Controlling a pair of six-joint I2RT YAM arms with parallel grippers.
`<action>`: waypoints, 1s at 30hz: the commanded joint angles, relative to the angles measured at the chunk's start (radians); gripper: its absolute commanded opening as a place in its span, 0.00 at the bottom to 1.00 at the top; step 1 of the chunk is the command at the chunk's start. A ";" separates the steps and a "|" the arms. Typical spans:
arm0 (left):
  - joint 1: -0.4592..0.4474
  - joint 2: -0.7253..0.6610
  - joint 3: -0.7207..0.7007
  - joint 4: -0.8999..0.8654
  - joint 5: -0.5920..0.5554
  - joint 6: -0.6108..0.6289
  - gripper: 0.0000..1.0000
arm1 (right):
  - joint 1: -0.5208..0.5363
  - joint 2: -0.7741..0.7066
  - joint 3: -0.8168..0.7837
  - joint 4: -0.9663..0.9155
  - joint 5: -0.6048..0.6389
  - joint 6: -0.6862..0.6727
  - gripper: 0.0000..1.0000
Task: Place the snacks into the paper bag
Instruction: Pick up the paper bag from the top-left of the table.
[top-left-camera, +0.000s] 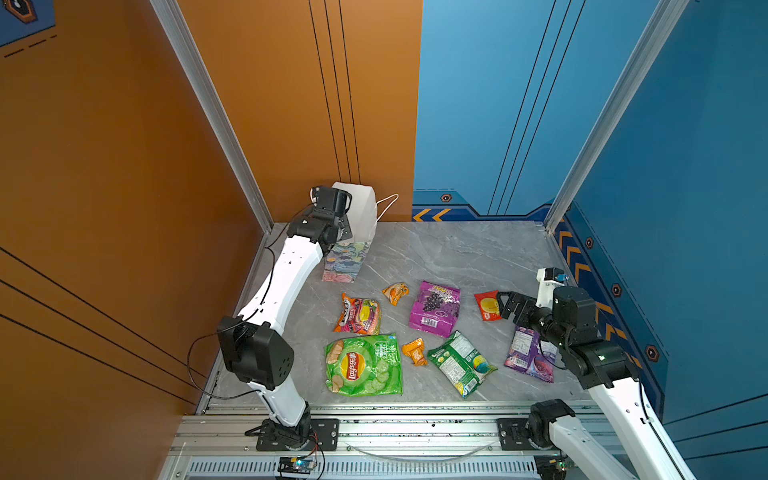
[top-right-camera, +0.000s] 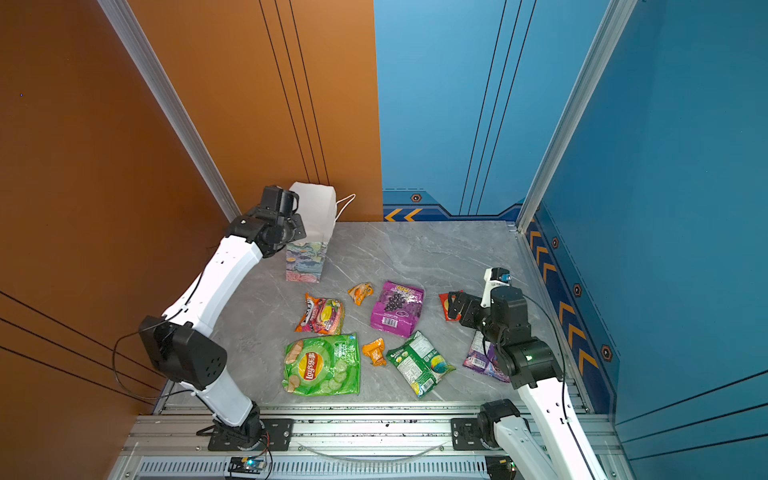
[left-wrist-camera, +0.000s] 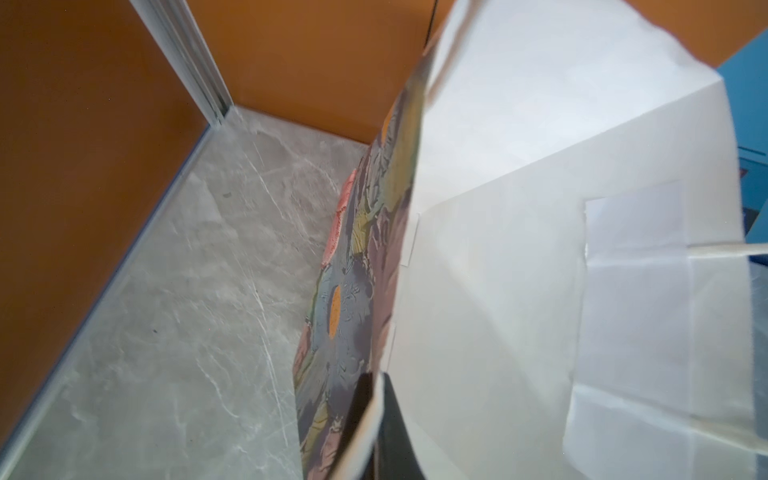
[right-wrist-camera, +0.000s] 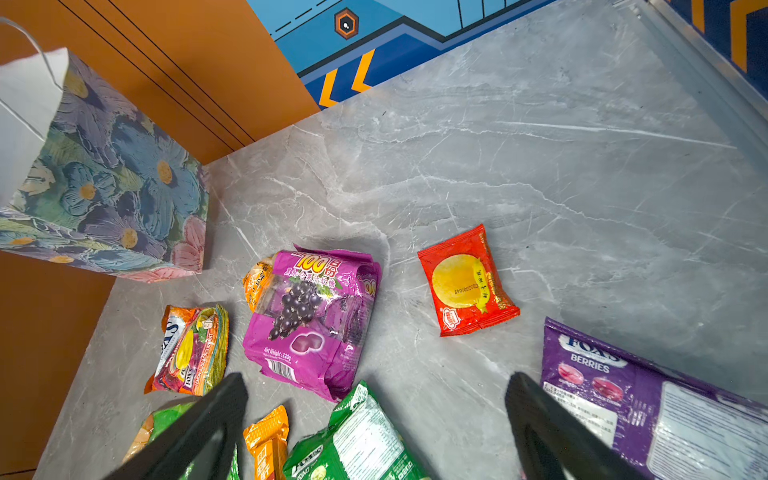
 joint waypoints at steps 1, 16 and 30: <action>-0.071 -0.099 -0.043 -0.010 -0.210 0.103 0.00 | 0.013 0.007 -0.008 -0.012 0.036 0.007 0.99; -0.138 -0.576 -0.441 -0.130 -0.386 0.057 0.00 | 0.293 0.206 -0.068 0.112 0.121 0.140 0.99; -0.043 -0.731 -0.627 -0.111 -0.242 0.080 0.00 | 0.803 0.686 0.082 0.271 0.191 0.332 0.93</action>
